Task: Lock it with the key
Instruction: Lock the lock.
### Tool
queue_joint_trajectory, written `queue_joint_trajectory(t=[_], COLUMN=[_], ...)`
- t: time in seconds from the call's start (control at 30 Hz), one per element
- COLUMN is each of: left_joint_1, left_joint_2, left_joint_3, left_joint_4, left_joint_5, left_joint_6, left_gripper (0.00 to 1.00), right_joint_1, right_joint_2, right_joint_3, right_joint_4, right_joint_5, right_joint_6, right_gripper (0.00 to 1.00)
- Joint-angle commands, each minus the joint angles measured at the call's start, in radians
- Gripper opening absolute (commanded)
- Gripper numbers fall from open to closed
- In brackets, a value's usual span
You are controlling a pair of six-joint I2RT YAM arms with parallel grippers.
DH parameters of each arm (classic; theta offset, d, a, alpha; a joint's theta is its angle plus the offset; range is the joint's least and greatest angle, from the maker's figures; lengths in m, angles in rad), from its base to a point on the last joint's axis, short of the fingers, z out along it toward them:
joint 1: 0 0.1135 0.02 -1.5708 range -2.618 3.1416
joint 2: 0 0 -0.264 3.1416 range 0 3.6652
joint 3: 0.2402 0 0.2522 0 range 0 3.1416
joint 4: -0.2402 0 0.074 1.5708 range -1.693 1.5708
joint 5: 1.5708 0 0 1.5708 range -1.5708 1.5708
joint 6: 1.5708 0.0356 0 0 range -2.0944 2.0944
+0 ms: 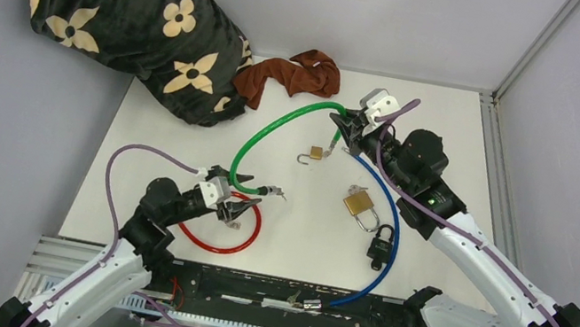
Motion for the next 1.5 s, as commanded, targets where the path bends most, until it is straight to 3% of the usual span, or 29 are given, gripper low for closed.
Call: queue_joint_trajectory(t=[0.0, 0.07, 0.2, 0.33, 0.4, 0.47, 0.5, 0.63, 0.77, 1.0, 1.23, 1.47], left_joint_1=[0.002, 0.003, 0.003, 0.001, -0.001, 0.000, 0.000, -0.002, 0.021, 0.164, 0.304, 0.354], left_joint_2=[-0.044, -0.046, -0.006, 0.038, 0.040, 0.040, 0.037, 0.024, -0.030, -0.211, -0.359, -0.411], left_joint_3=[0.018, 0.019, 0.039, 0.044, 0.041, 0.044, 0.045, 0.063, 0.142, 0.157, 0.070, 0.026], left_joint_4=[0.069, 0.083, 0.130, 0.175, 0.187, 0.187, 0.187, 0.248, 0.279, 0.336, 0.434, 0.453], left_joint_5=[-0.026, 0.000, 0.056, 0.044, 0.017, -0.007, -0.020, -0.061, -0.266, -0.264, -0.283, -0.300], left_joint_6=[-0.066, -0.106, -0.184, -0.215, -0.243, -0.255, -0.267, -0.397, -0.584, -0.798, -0.932, -1.025], left_gripper=[0.52, 0.44, 0.55, 0.55, 0.39, 0.06, 0.03, 0.02, 0.02, 0.02, 0.02, 0.02], right_joint_1=[-0.002, -0.001, -0.001, -0.002, -0.001, -0.001, 0.000, 0.004, 0.123, 0.304, 0.392, 0.455], right_joint_2=[-0.029, -0.031, -0.028, -0.022, -0.022, -0.023, -0.025, -0.036, -0.044, 0.067, 0.205, 0.322], right_joint_3=[0.074, 0.073, 0.079, 0.086, 0.087, 0.088, 0.087, 0.080, 0.021, 0.135, 0.349, 0.515], right_joint_4=[0.064, 0.067, 0.066, 0.063, 0.061, 0.059, 0.058, 0.104, 0.319, 0.517, 0.461, 0.307], right_joint_5=[-0.010, -0.019, -0.033, -0.037, -0.043, -0.048, -0.053, -0.115, -0.166, -0.202, -0.250, -0.244], right_joint_6=[0.031, 0.038, 0.042, 0.044, 0.045, 0.047, 0.051, 0.131, 0.231, 0.234, 0.174, 0.072], right_gripper=[0.00, 0.00, 0.00, 0.00, 0.00, 0.00, 0.00, 0.00, 0.00, 0.00, 0.00, 0.00])
